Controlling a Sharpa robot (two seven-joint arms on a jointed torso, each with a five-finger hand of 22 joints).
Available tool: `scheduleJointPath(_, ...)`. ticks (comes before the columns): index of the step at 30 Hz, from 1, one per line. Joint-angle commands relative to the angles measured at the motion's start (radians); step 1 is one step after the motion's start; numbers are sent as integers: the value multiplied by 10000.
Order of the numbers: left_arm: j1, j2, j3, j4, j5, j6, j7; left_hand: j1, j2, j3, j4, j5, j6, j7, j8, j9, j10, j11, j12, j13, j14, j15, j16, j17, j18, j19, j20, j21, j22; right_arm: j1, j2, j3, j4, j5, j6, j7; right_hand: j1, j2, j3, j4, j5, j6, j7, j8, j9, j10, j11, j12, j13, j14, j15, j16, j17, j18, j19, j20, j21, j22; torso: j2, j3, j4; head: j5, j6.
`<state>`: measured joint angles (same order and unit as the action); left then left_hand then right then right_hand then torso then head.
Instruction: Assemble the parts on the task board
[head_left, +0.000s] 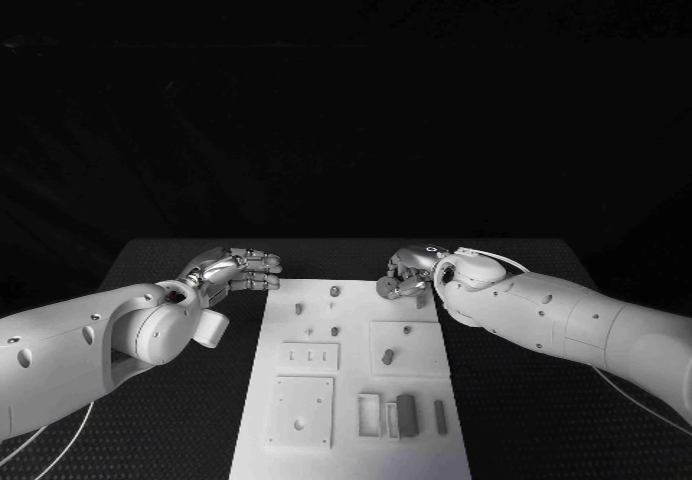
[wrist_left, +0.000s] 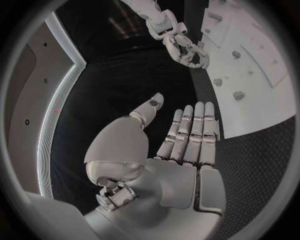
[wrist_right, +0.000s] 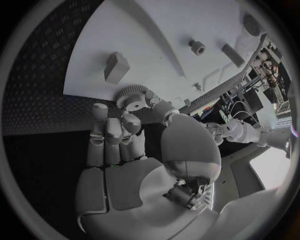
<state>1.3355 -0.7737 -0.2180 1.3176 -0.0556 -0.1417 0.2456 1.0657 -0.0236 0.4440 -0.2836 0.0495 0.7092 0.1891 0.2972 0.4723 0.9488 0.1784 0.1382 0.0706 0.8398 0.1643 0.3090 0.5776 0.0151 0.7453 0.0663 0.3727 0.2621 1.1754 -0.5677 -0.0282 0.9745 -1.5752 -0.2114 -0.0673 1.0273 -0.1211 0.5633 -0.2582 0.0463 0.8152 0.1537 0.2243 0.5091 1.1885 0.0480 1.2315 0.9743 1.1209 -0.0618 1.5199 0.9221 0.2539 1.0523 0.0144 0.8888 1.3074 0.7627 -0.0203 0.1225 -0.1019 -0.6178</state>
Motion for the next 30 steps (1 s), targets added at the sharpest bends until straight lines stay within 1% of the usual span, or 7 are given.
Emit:
scheduleJointPath(1,6,11,10,24,28,150,117,-107,27,-35,-5,22,10,147,-38,-10,24,39,-60,-12,-20,60,-41,15,50,-63,20,-38,16,-181,27,-101,-39,-356,411,-76,35,28,3,-74,28,132,27,65,2,51,-48,53,-21,-33,-9,61,-24,79,-13,14,63,152,-3,-5,0,11,-23)
scheduleJointPath(6,6,10,10,24,28,143,104,-106,29,-35,-6,22,11,147,-38,-10,25,39,-62,-12,-20,60,-43,16,51,-64,20,-39,17,-184,11,-102,-29,-342,476,-47,31,195,31,-126,27,452,-24,239,69,100,-92,59,-48,-3,-43,78,-55,79,17,12,71,143,-8,-8,2,17,-45)
scheduleJointPath(9,6,8,10,24,28,144,98,-106,29,-35,-7,22,11,148,-38,-11,26,39,-63,-12,-19,60,-44,17,51,-64,20,-39,17,-186,3,-102,-30,-309,530,-26,53,399,59,-171,28,587,-61,307,95,108,-126,54,-60,2,-75,82,-71,79,18,9,72,141,-9,-13,-4,12,-47)
scheduleJointPath(16,6,9,10,32,28,166,69,-108,25,-37,-9,21,10,149,-40,-12,26,39,-67,-12,-19,60,-46,18,51,-65,21,-40,19,-190,12,-103,-24,-251,584,10,7,809,55,-243,27,737,-117,372,120,123,-178,48,-80,-5,-126,94,-95,79,-3,18,72,144,-6,-12,-8,12,-44)
scheduleJointPath(21,6,9,10,37,28,158,61,-111,22,-40,-9,21,8,152,-42,-14,24,40,-71,-12,-19,61,-48,19,51,-66,22,-40,20,-191,17,-103,-24,-276,539,-10,-25,1001,54,-258,27,783,-135,388,125,127,-195,46,-86,-9,-143,103,-103,79,-9,20,76,148,-9,-9,-4,14,-45)
scheduleJointPath(26,6,-1,10,41,28,142,51,-111,18,-42,-11,22,4,158,-45,-16,22,42,-76,-13,-18,61,-51,21,51,-67,22,-41,21,-197,24,-113,-30,-756,337,-118,30,857,17,-323,27,798,-148,386,124,134,-209,48,-90,-12,-157,114,-111,79,-25,7,85,157,-5,-11,-5,3,-42)
scheduleJointPath(30,6,2,10,45,28,135,44,-112,13,-44,-13,22,-2,169,-49,-19,19,44,-83,-14,-17,61,-54,23,52,-68,22,-41,23,-205,27,-180,-32,-1053,185,-184,211,669,16,-331,27,830,-164,391,125,165,-225,48,-103,1,-173,127,-126,79,-16,-18,103,160,-5,-10,-11,3,-51)
